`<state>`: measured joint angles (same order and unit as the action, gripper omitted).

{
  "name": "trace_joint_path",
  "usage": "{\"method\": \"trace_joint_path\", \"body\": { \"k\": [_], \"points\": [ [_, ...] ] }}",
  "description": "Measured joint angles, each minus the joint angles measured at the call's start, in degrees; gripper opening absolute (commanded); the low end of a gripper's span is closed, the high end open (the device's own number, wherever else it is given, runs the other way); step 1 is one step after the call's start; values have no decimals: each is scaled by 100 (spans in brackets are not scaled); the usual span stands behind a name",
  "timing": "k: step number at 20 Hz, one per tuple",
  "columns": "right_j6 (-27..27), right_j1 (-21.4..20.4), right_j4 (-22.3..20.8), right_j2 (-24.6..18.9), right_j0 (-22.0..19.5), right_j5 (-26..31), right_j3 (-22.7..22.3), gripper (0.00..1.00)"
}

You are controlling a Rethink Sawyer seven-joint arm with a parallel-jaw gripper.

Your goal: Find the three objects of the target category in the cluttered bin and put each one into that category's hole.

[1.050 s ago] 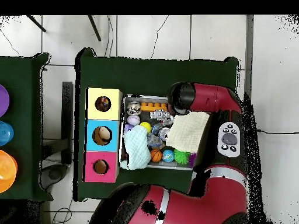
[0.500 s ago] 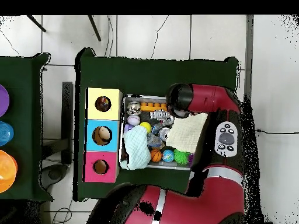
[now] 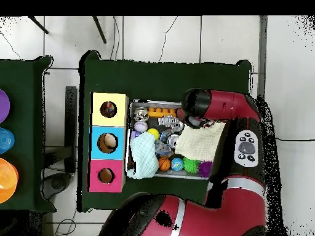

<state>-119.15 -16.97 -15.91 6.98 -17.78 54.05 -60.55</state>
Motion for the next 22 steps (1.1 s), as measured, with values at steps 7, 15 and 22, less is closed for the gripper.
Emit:
{"method": "trace_joint_path", "body": {
  "k": [7,15,22],
  "points": [
    [0,19,0,-60,-44,-11,-21,100],
    [0,7,-1,-70,-42,-510,-235,0],
    [0,-6,-87,84,181,-917,-349,0]
  ]
}}
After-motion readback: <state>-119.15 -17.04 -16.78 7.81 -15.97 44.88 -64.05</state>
